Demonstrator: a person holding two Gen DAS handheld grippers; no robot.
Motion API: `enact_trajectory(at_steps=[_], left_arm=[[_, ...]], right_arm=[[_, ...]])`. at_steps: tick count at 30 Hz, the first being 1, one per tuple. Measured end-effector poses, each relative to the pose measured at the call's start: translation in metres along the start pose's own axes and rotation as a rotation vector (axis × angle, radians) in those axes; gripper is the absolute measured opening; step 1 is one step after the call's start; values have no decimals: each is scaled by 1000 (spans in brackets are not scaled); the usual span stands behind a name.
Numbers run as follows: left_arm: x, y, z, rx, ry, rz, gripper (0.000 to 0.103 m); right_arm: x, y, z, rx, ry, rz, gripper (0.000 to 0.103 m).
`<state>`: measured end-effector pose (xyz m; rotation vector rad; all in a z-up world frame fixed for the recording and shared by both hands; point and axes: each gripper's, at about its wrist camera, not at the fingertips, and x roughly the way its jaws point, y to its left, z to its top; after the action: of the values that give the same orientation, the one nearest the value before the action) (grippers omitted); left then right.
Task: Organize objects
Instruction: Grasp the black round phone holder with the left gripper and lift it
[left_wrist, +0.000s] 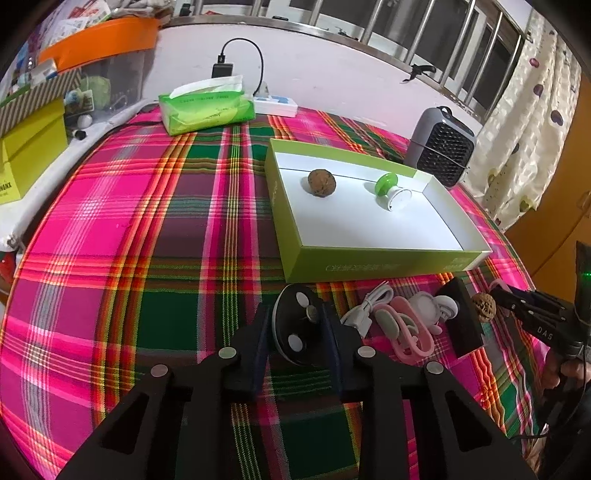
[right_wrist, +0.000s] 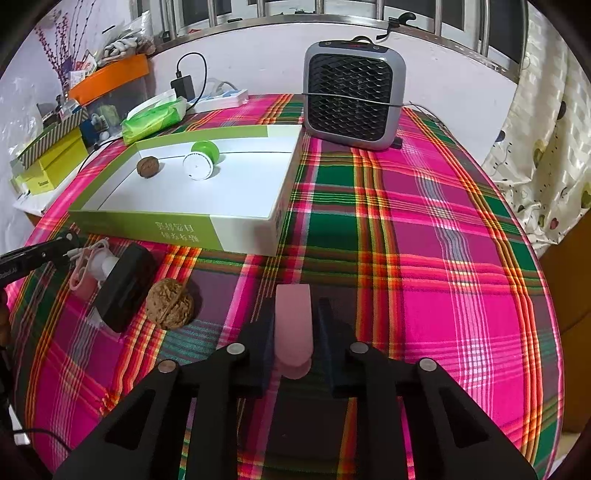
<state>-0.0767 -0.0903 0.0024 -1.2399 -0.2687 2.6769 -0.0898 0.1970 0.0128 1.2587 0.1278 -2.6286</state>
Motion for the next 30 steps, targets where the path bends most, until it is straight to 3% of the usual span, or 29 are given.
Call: enact_trajectory(at_steps=[30], left_arm=[[-24,0,9,-2,-49,-7,24]], right_arm=[[-12,2,7,6,-32,6,18]])
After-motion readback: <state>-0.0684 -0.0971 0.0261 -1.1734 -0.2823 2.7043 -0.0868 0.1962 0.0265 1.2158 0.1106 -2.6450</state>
